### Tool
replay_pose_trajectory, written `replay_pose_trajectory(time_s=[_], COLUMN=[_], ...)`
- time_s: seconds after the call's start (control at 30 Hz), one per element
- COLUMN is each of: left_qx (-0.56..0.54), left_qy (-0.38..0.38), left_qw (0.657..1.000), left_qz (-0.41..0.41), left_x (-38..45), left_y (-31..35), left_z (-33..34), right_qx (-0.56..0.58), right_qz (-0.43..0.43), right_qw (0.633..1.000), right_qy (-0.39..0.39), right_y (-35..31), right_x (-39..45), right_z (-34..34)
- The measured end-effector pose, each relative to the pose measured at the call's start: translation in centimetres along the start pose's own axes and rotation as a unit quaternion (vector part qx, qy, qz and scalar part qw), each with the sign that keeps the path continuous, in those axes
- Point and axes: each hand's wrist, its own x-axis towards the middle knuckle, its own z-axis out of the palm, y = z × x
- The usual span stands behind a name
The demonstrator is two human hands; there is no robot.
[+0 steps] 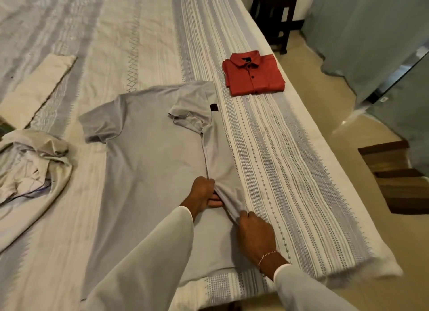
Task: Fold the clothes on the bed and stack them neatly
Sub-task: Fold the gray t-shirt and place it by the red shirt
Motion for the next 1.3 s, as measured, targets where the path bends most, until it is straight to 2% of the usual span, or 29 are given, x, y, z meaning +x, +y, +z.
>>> replay_pose_trajectory(time_s=[0.2, 0.3, 0.37, 0.5, 0.6, 0.8, 0.97, 1.03, 1.13, 1.3], left_qx=[-0.041, -0.002, 0.013, -0.027, -0.063, -0.081, -0.081, -0.082, -0.088, -0.107], left_qy=[-0.062, -0.11, -0.119, -0.128, -0.138, -0.153, -0.179, -0.193, -0.209, -0.206], left_qw=[0.997, 0.994, 0.992, 0.991, 0.987, 0.984, 0.979, 0.976, 0.971, 0.968], left_qz=[-0.017, -0.027, -0.03, -0.038, -0.044, -0.042, -0.049, -0.061, -0.08, -0.092], left_x=[-1.7, -3.1, -3.6, -4.5, -4.8, -6.3, -7.3, -7.6, -7.9, -8.0], left_y=[-2.4, -3.5, -4.4, -5.5, -5.8, -6.2, -6.7, -6.8, -7.3, -7.6], left_z=[0.5, 0.6, 0.4, 0.2, 0.3, 1.6, 1.7, 1.6, 1.4, 0.9], right_qx=[0.011, 0.059, 0.115, 0.099, 0.135, 0.174, 0.206, 0.179, 0.074, 0.081], right_qz=[-0.029, -0.004, 0.026, 0.048, 0.049, 0.071, 0.11, 0.087, 0.072, 0.017], right_qw=[0.996, 0.994, 0.99, 0.993, 0.989, 0.975, 0.963, 0.967, 0.982, 0.977], right_qy=[0.087, 0.095, 0.071, 0.041, 0.041, 0.116, 0.131, 0.158, 0.16, 0.196], right_y=[-0.4, -1.3, -1.4, -0.2, 0.6, 0.5, -0.9, -1.2, -1.1, -0.5], right_x=[-2.0, -3.0, -3.8, -5.7, -6.3, -8.1, -8.7, -8.8, -9.0, -9.3], right_z=[-0.3, -0.3, 0.0, 0.8, 0.8, -1.4, -2.0, -1.5, -0.3, 0.7])
